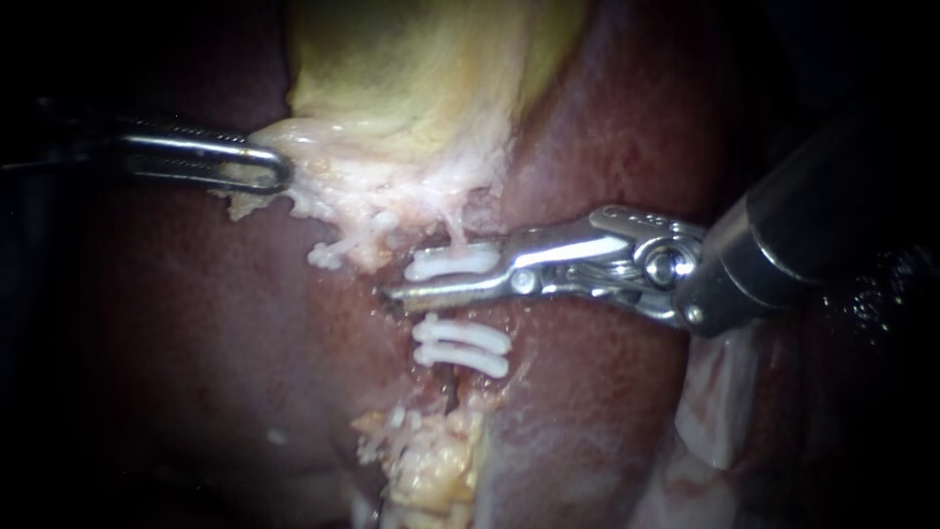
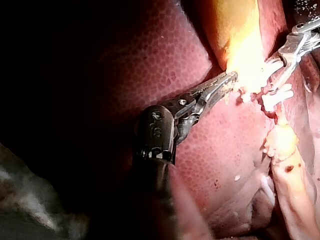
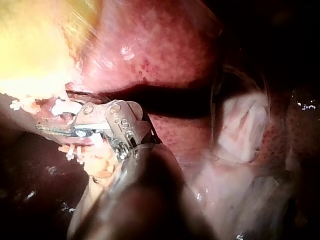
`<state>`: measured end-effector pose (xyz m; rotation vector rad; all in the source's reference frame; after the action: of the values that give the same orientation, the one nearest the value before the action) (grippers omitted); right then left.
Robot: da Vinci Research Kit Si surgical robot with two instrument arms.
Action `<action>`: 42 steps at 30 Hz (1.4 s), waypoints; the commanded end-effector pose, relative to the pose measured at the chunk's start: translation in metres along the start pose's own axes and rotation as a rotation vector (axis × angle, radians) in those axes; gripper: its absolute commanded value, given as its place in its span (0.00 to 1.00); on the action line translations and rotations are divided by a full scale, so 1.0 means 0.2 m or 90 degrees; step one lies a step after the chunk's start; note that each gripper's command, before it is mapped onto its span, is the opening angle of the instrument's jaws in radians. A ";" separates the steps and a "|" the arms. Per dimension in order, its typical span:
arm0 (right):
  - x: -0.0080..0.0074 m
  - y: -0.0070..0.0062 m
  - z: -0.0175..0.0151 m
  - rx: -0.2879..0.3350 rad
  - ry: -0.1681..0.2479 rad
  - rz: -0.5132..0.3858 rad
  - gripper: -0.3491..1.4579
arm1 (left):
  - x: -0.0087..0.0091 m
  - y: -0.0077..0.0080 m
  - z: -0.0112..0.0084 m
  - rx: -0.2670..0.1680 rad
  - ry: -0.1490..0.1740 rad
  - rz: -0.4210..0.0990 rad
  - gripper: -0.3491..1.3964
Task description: Going back third clip right tube
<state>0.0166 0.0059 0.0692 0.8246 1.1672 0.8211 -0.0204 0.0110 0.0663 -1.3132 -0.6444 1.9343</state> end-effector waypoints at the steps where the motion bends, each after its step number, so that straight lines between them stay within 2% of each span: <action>1: 0.000 0.001 -0.001 -0.008 0.007 0.001 0.44 | 0.000 0.000 0.000 0.000 0.000 0.000 0.00; 4: 0.001 0.005 -0.003 -0.029 0.007 0.002 0.45 | 0.000 0.000 0.000 0.000 0.000 0.000 0.00; 8: 0.001 0.007 -0.004 -0.079 -0.004 -0.003 0.47 | 0.000 0.000 0.000 0.000 0.000 0.000 0.00; 11: 0.001 0.008 -0.006 -0.098 0.001 0.001 0.47 | 0.000 0.000 0.000 0.000 0.000 0.000 0.00; 16: 0.000 0.007 -0.012 -0.104 0.002 -0.020 0.47 | 0.000 0.000 -0.001 0.000 0.000 0.000 0.00; 21: -0.001 0.004 -0.020 -0.098 -0.008 -0.091 0.47 | 0.000 0.000 -0.001 0.000 0.000 0.000 0.00; 29: -0.008 -0.012 -0.036 -0.078 -0.030 -0.262 0.47 | -0.001 0.000 -0.002 -0.001 0.000 0.000 0.00; 34: -0.005 -0.022 -0.046 -0.061 -0.045 -0.344 0.47 | -0.001 0.000 -0.002 -0.001 0.000 0.000 0.00; 37: -0.001 -0.028 -0.052 -0.051 -0.058 -0.370 0.47 | -0.001 0.000 -0.002 -0.001 0.000 0.000 0.00; 42: 0.003 -0.038 -0.060 -0.038 -0.105 -0.396 0.47 | -0.001 0.000 -0.002 -0.001 0.000 0.000 0.00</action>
<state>0.0058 0.0042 0.0595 0.4278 1.1444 0.2573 -0.0200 0.0109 0.0662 -1.3139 -0.6459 1.9352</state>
